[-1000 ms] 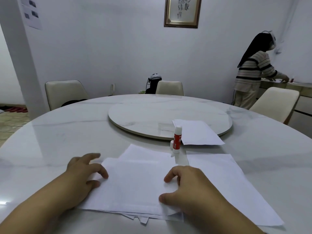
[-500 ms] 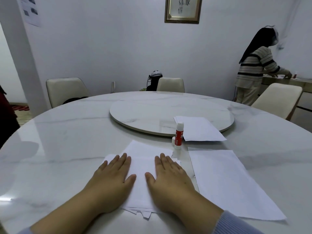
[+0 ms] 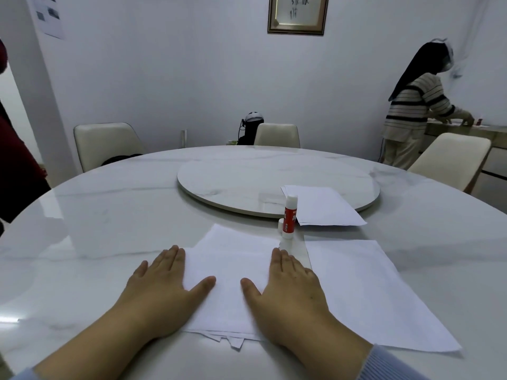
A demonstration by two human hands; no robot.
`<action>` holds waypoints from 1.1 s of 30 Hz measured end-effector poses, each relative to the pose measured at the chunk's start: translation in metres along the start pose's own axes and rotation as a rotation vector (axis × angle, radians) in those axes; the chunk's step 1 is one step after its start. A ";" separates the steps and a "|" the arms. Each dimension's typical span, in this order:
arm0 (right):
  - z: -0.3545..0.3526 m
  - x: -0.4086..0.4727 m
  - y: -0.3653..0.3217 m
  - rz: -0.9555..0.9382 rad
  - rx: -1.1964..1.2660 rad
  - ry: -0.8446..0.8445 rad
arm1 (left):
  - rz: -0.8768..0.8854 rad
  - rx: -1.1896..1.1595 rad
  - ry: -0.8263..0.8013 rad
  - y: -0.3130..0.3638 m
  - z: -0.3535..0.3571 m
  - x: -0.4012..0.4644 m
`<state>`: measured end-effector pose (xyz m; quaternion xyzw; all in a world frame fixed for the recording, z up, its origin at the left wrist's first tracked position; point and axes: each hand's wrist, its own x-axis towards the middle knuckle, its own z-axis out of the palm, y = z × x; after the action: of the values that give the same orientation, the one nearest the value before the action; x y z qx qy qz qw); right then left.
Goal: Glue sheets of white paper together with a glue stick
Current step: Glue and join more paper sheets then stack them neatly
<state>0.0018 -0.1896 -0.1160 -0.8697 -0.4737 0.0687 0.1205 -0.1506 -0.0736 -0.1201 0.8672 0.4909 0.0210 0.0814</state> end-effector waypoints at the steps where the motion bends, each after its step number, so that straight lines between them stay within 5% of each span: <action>1: -0.002 -0.001 0.000 -0.011 0.004 0.039 | -0.005 0.001 0.004 0.000 0.000 0.000; 4: -0.011 -0.003 0.002 0.006 0.110 0.120 | -0.010 -0.004 0.026 0.000 0.002 0.000; 12: -0.023 -0.006 0.002 0.049 0.854 0.229 | -0.061 -0.236 0.142 -0.002 0.004 0.002; 16: -0.041 -0.012 0.004 -0.133 0.667 0.353 | -0.126 -0.705 0.321 -0.005 -0.007 0.001; 19: -0.070 -0.011 0.016 -0.204 0.789 0.541 | -0.115 -0.793 0.426 -0.008 -0.011 -0.002; 24: -0.133 0.010 0.055 0.111 1.142 0.962 | 0.014 -0.705 0.385 -0.001 -0.005 -0.002; 33: -0.123 0.091 0.071 0.581 1.749 0.769 | 0.227 -0.431 0.249 0.004 0.002 -0.002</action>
<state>0.1369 -0.1676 -0.0178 -0.5206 0.0455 0.1340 0.8420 -0.1484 -0.0775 -0.1211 0.8702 0.3808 0.2402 0.2001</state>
